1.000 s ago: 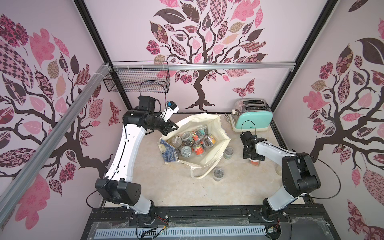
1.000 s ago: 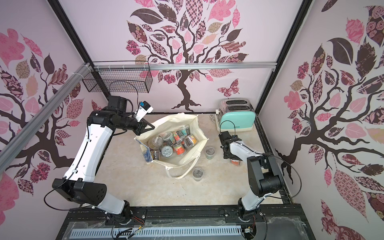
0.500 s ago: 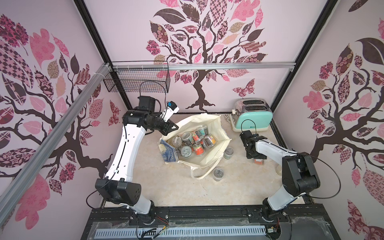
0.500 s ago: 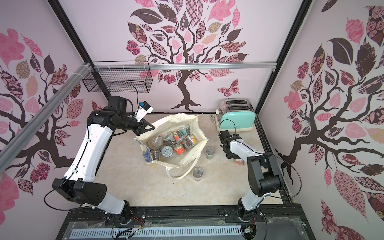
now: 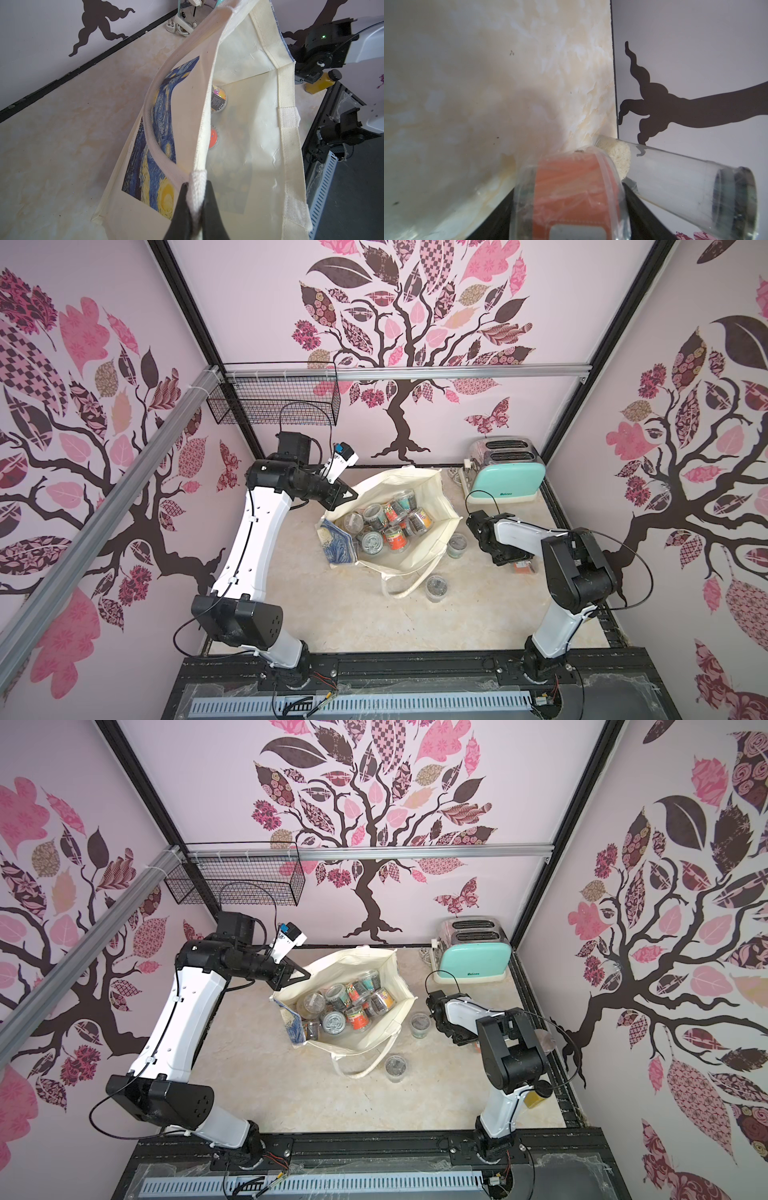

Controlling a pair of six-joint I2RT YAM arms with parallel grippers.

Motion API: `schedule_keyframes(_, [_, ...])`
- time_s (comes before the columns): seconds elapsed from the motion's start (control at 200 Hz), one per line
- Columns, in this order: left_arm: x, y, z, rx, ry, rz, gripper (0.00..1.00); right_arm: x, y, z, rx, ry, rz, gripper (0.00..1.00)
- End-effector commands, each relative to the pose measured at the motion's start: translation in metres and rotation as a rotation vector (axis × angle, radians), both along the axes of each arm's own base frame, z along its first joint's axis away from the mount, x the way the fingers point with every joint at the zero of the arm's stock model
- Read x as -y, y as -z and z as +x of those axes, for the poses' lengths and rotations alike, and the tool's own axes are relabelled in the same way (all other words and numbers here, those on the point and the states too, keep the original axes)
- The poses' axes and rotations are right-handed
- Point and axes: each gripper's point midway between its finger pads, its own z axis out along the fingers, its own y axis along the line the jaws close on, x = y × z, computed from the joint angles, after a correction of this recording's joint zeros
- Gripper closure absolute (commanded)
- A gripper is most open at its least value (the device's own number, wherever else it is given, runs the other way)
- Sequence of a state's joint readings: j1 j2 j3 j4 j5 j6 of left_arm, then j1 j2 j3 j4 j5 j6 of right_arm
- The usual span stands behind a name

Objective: Take out the seed jars from the canvas bag
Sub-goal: Place the seed jar at the center of the board.

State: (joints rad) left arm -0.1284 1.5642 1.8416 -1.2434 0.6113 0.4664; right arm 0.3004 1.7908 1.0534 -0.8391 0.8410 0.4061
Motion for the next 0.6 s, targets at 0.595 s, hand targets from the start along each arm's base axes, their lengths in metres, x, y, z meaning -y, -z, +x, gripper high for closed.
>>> schedule_keyframes(0.595, [0.003,-0.008,0.002,0.008,0.009,-0.035,1.00,-0.054,-0.030,0.023,0.116,-0.038,0.216,0.10])
